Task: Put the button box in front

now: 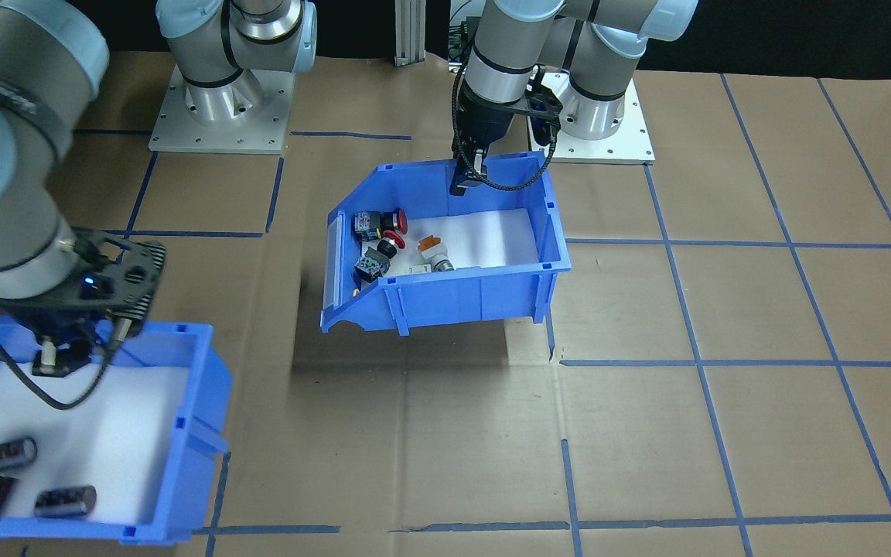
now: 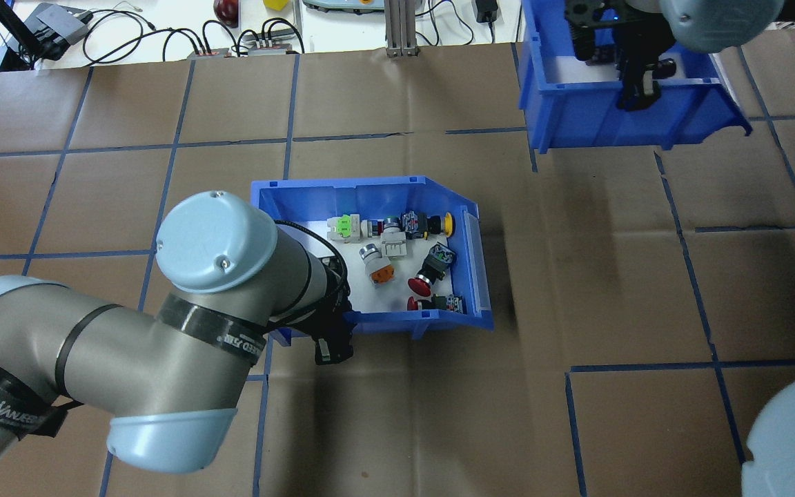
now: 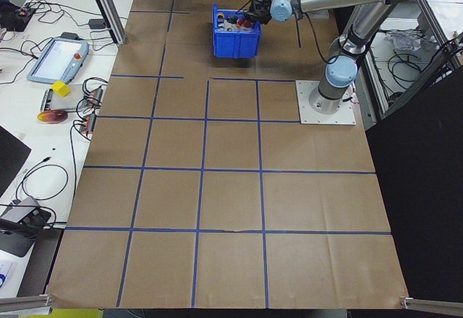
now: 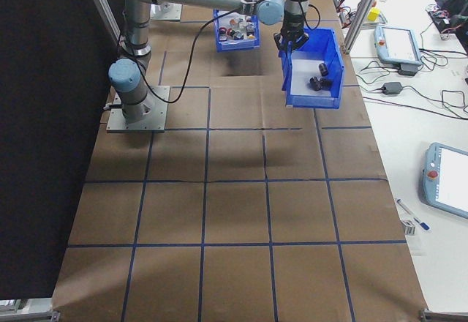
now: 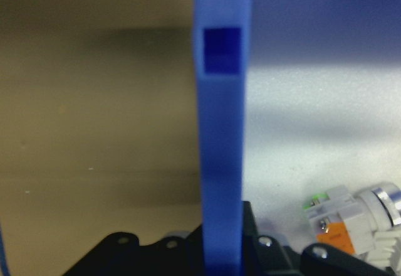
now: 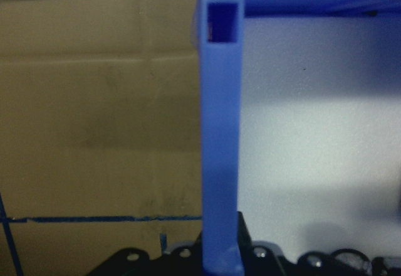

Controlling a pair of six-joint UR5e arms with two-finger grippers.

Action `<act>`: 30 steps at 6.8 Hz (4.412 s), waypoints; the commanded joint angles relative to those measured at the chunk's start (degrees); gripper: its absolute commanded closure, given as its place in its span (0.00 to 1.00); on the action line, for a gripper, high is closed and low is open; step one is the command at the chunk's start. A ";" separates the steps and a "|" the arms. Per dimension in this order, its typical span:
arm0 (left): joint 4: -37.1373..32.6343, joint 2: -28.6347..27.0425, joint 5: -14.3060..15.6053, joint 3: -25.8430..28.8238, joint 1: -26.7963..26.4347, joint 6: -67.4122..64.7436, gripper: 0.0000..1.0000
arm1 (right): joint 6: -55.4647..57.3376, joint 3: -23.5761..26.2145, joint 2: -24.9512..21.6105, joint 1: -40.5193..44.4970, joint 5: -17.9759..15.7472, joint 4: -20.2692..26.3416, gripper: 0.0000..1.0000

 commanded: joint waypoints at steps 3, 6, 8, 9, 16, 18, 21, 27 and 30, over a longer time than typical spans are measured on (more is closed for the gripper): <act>-4.98 -14.60 1.44 19.19 5.68 6.60 1.00 | -9.00 19.48 -11.60 -4.28 0.25 -7.38 0.95; -4.37 -26.56 1.45 30.72 5.51 6.69 1.00 | -13.66 24.61 -15.22 -7.33 0.33 -8.81 0.95; -3.84 -29.76 -4.93 32.26 4.89 6.77 1.00 | -15.25 25.58 -16.10 -9.11 0.25 -8.81 0.95; 4.69 -35.86 -14.54 33.12 5.24 8.60 1.00 | -14.38 26.02 -16.10 -9.02 0.42 -8.90 0.94; 5.21 -36.81 -13.06 33.66 5.60 7.57 0.24 | -14.38 26.46 -16.10 -8.94 0.60 -8.90 0.94; 4.69 -34.97 -8.23 32.79 5.51 7.48 0.06 | -14.20 26.99 -16.19 -8.94 0.60 -8.99 0.94; -9.40 -22.09 -3.59 31.38 6.12 18.81 0.04 | -10.69 31.35 -20.12 -8.67 0.69 -8.90 0.94; -38.74 2.11 0.75 29.45 14.21 86.83 0.01 | 8.76 43.69 -31.40 10.77 0.69 -9.77 0.93; -38.13 5.91 11.11 23.85 14.21 118.36 0.01 | 25.40 43.43 -28.08 26.34 0.78 -16.15 0.93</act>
